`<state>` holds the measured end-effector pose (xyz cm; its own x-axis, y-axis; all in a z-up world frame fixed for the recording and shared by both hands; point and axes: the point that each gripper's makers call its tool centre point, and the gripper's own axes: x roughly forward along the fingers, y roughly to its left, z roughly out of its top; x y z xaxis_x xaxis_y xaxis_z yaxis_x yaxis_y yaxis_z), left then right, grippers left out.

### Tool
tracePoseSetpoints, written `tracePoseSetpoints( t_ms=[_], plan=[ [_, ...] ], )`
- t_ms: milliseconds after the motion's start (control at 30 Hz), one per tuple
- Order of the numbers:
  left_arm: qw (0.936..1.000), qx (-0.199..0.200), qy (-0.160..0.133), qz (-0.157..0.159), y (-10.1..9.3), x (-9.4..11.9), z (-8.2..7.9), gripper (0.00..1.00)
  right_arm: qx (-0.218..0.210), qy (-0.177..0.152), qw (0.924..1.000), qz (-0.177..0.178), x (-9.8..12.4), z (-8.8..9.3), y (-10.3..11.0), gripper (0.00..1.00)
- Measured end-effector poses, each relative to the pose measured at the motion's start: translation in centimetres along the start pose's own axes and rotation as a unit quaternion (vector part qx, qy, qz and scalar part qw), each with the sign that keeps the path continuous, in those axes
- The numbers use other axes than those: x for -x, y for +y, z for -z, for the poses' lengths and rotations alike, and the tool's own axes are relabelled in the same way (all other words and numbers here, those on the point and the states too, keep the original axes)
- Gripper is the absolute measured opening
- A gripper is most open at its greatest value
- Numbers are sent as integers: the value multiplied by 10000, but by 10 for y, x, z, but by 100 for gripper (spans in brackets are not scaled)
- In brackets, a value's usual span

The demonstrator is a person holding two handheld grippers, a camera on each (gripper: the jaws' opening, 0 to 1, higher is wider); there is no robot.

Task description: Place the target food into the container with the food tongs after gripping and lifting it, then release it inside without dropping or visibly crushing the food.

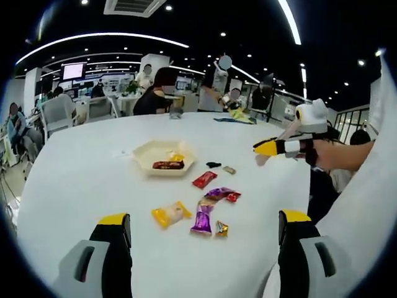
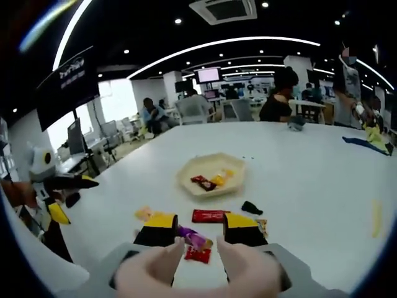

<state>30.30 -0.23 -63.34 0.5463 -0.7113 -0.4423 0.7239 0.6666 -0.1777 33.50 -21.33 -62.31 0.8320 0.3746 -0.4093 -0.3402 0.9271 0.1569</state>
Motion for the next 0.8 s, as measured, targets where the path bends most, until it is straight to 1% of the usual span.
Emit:
tracePoseSetpoints(
  t_ms=[133, 267, 300, 333, 433, 467, 533, 633, 667, 700, 800],
  plan=[
    [10000, 4, 24, 3, -2, -1, 0, 99, 123, -142, 9998, 66, 5, 3, -4, 28],
    [10000, 13, 57, 23, -4, -2, 1, 99, 208, -211, 9995, 110, 8, 3, -8, 27],
    [10000, 13, 61, 34, -5, -2, 1, 99, 196, -197, 9996, 102, 8, 4, -9, 28],
    [10000, 7, 64, 53, -7, -3, 1, 99, -106, -76, 9999, -18, 10, 9, -8, 28],
    [9999, -6, 73, 88, -10, -5, 1, 99, -467, -47, 9989, -75, 13, 10, -9, 27],
    [9999, -12, 75, 104, -11, -6, 1, 99, -372, -81, 9993, -51, 13, 9, -12, 27],
    [9999, -32, 83, 129, -12, -6, 0, 99, -355, -120, 9993, 8, 15, 9, -14, 27],
    [9998, -38, 89, 162, -14, -7, 1, 99, -447, -128, 9989, -38, 16, 10, -13, 27],
    [9998, -41, 93, 162, -14, -7, 1, 99, -427, -132, 9990, -27, 16, 10, -13, 27],
    [9998, -45, 99, 165, -14, -7, 1, 99, -309, -139, 9994, 16, 17, 10, -14, 27],
    [9998, -41, 91, 163, -13, -7, 1, 99, -301, -183, 9994, 30, 18, 9, -15, 28]
  ],
)
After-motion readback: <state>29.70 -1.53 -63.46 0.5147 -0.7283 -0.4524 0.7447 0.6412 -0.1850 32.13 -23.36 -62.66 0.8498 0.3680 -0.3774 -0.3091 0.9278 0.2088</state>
